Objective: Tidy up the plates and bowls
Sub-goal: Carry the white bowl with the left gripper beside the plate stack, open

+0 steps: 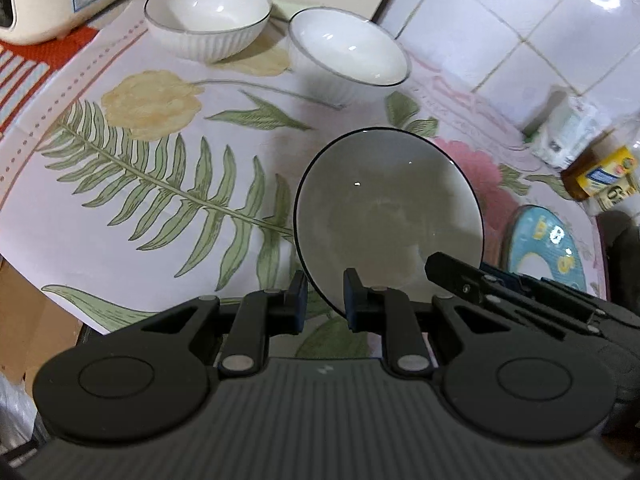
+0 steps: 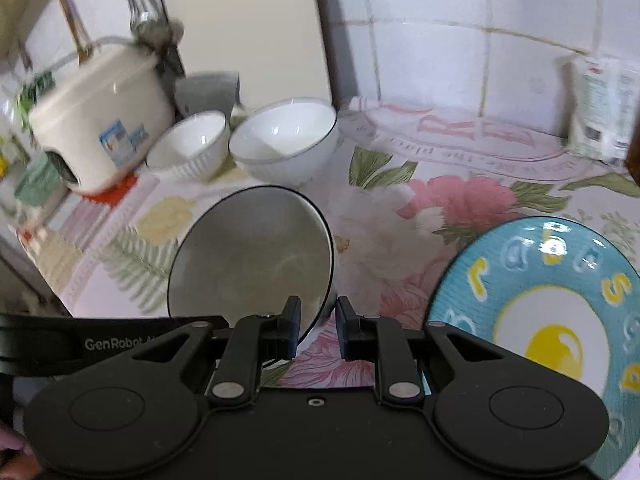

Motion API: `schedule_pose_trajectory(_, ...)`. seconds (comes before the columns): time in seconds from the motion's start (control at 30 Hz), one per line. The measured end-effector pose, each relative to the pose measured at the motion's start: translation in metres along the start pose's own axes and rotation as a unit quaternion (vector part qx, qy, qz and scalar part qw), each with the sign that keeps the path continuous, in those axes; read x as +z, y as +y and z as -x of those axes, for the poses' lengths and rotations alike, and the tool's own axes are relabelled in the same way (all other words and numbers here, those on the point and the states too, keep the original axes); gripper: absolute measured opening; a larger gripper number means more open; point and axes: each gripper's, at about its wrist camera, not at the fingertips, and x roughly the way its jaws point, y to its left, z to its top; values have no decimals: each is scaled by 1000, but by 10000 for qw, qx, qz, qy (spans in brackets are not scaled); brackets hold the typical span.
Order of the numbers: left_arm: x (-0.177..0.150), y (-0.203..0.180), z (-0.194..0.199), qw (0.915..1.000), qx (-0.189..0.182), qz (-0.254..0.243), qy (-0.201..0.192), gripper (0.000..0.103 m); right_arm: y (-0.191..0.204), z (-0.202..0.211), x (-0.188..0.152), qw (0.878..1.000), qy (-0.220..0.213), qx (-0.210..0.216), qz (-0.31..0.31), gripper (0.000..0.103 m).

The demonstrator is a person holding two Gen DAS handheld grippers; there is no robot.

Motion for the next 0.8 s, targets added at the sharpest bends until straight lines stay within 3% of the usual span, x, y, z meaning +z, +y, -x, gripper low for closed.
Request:
schedule_pose_trajectory(0.43,7,-4,-2,9999,-98,-111,31,20,-1,-11,1,9996,108,-176,216,28)
schedule_pose_trajectory(0.8,11,-8,45,9975,-69,-680,-163,40,-28,49,17,9941,-477,946,-240,50)
